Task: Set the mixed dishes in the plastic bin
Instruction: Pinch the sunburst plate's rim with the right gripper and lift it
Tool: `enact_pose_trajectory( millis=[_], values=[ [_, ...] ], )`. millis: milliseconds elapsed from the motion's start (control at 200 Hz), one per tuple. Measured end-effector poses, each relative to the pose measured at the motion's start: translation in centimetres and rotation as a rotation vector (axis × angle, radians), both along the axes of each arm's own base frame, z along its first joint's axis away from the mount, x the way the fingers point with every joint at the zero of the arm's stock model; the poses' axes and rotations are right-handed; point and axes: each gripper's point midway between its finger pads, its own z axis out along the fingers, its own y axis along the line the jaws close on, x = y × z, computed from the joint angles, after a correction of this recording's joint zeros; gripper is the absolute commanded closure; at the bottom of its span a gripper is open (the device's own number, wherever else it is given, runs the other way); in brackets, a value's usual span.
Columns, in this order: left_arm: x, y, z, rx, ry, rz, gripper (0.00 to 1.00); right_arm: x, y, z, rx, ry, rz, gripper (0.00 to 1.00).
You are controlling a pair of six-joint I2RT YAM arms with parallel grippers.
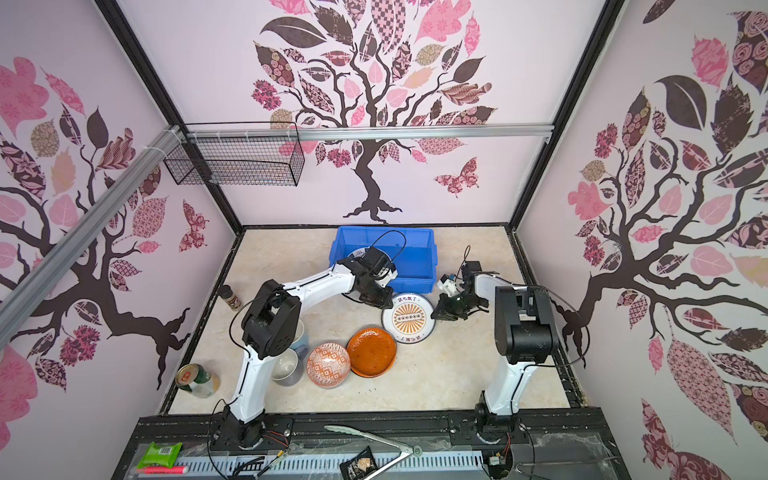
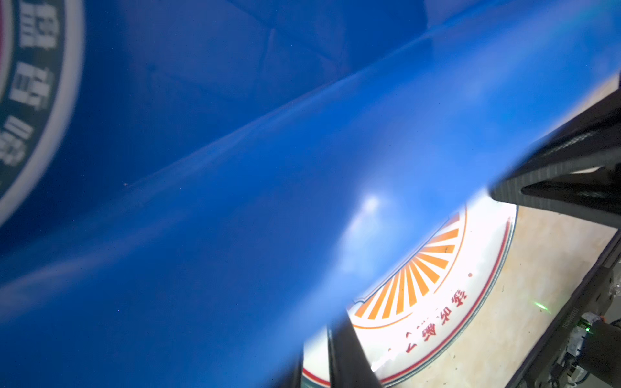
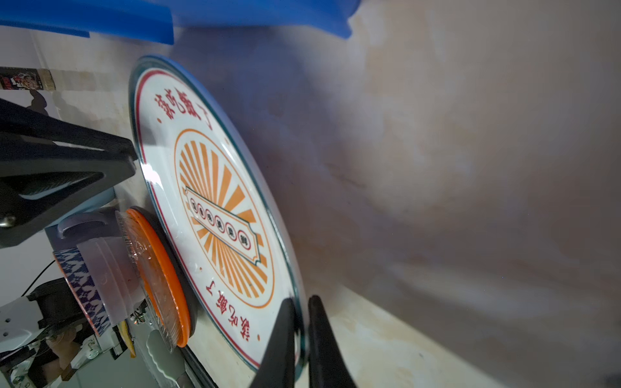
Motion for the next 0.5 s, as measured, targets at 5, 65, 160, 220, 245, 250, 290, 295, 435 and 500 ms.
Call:
enact_pose_trajectory(
  millis=[5,65,160,220,245,250,290,295,435,500],
  values=[
    [0.0,0.0,0.0,0.001,0.000,0.000,0.79,0.0,0.0,0.0,0.000,0.000,-0.001,1.00],
    [-0.1,0.0,0.1,0.004,0.003,-0.001,0.76,0.3,-0.5,0.3,0.000,0.000,-0.014,1.00],
    [-0.2,0.0,0.2,0.013,0.008,-0.004,0.69,1.3,-1.8,1.2,-0.003,-0.018,-0.040,1.00],
    [-0.2,0.0,0.3,0.020,0.009,-0.008,0.68,1.8,-2.8,1.7,-0.005,-0.028,-0.058,1.00],
    [-0.2,0.0,0.4,0.022,0.010,-0.009,0.67,2.0,-3.1,1.9,-0.006,-0.033,-0.062,1.00],
    [-0.3,0.0,0.4,0.023,0.012,-0.008,0.67,2.0,-3.2,1.9,-0.006,-0.034,-0.064,1.00],
    [-0.2,-0.1,0.6,0.026,0.013,-0.009,0.63,2.3,-3.7,2.2,-0.008,-0.040,-0.071,1.00],
    [-0.2,-0.1,0.6,0.026,0.013,-0.008,0.63,2.3,-3.7,2.2,-0.009,-0.041,-0.071,1.00],
    [0.3,-0.3,2.1,0.027,-0.006,-0.014,0.58,2.6,-4.9,3.0,-0.029,-0.054,-0.063,1.00],
    [0.7,-0.5,3.1,0.021,-0.026,-0.016,0.57,2.5,-5.0,3.2,-0.036,-0.052,-0.051,1.00]
  ],
)
